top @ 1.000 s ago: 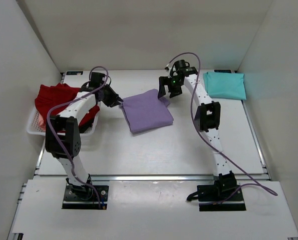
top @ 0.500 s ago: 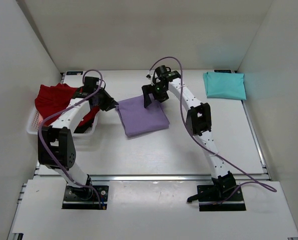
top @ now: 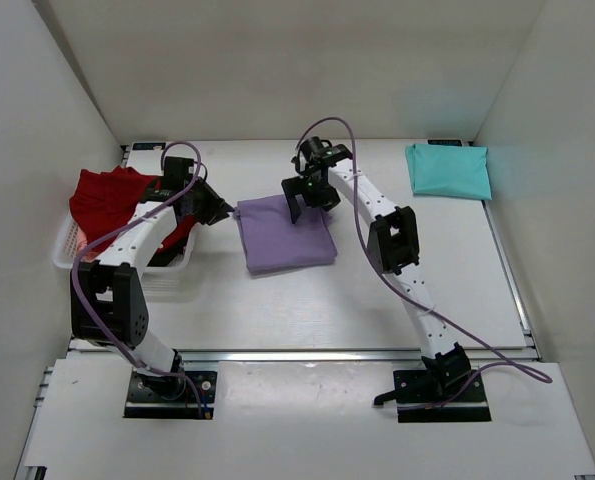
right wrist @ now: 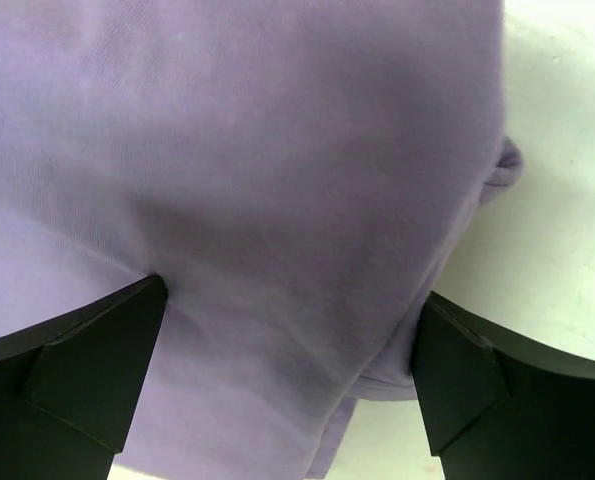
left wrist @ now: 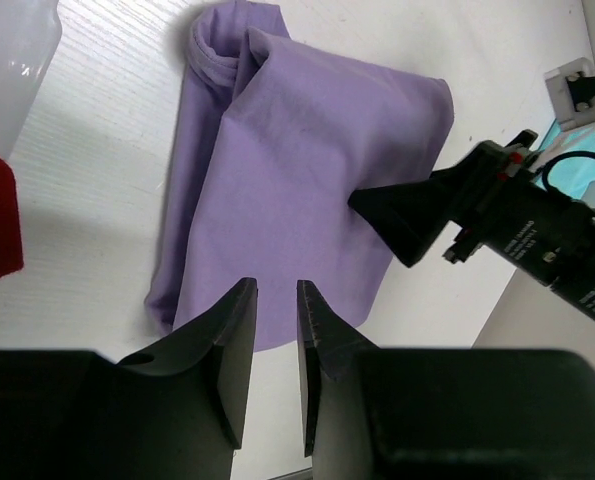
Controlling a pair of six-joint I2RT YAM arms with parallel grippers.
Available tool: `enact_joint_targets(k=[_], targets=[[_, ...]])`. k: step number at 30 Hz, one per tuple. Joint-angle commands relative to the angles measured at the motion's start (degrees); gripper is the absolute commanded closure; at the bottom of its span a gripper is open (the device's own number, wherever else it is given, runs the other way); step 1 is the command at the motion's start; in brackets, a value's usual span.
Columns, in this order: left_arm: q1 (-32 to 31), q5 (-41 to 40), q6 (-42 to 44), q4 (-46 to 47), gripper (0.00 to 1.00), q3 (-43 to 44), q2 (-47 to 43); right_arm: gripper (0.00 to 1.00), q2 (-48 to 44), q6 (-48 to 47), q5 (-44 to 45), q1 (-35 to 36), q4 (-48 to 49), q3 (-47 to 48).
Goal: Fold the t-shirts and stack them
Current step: Put the neatly folded tshirt into the corner of the board with the right arm
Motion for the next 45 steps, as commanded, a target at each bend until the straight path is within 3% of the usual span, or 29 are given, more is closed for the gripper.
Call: enact_joint_targets(k=[1,4,5,8,10,11,12,16,20,24,30,37,45], targets=[[0.4,0.1,0.6,0.5,0.66,-0.5,-3.2,0.01,5.0,3.4,8.1,2.7,-10.1,-3.1],[0.5,0.1,0.6,0.0,0.66,-0.5,-3.6,0.01,6.1,5.9,8.1,2.9,-10.6,-2.5],[0.5,-0.2,0.5,0.0,0.66,-0.5,-3.6,0.08,6.6,6.3,7.7,2.9,-10.4,-2.2],[0.9,0.0,0.2,0.0,0.66,-1.2,-3.7,0.52,8.2,6.7,6.3,2.4,-10.9,-0.9],[0.9,-0.4,0.2,0.2,0.67,-0.9,-3.7,0.62,8.4,7.6,6.0,2.3,-11.0,-1.5],[0.9,0.0,0.3,0.0,0.67,-0.8,-3.7,0.86,8.4,7.4,6.1,2.6,-10.6,-1.6],[0.9,-0.1,0.4,0.3,0.67,-0.9,-3.4,1.0,8.4,7.3,6.6,2.1,-10.8,-2.4],[1.2,0.5,0.0,0.5,0.67,-0.2,-3.1,1.0,5.6,8.1,13.4,2.2,-11.0,-4.7],[0.1,0.0,0.8,0.0,0.67,0.9,-2.3,1.0,2.5,5.8,28.7,2.3,-10.8,3.8],[-0.5,0.8,0.2,0.8,0.67,1.2,-1.2,1.0,-2.8,5.3,33.2,-2.8,-10.7,7.2],[-1.3,1.2,0.0,0.6,0.67,3.5,1.1,1.0,-8.2,2.1,29.4,-11.1,-8.7,9.7],[-2.4,1.8,0.0,0.5,0.68,6.8,4.6,1.0,-15.8,-2.2,22.1,-17.3,-7.1,4.4],[-2.6,3.6,-0.7,0.1,0.69,12.1,9.0,1.0,-13.8,-4.5,20.7,-24.4,-5.0,8.3]])
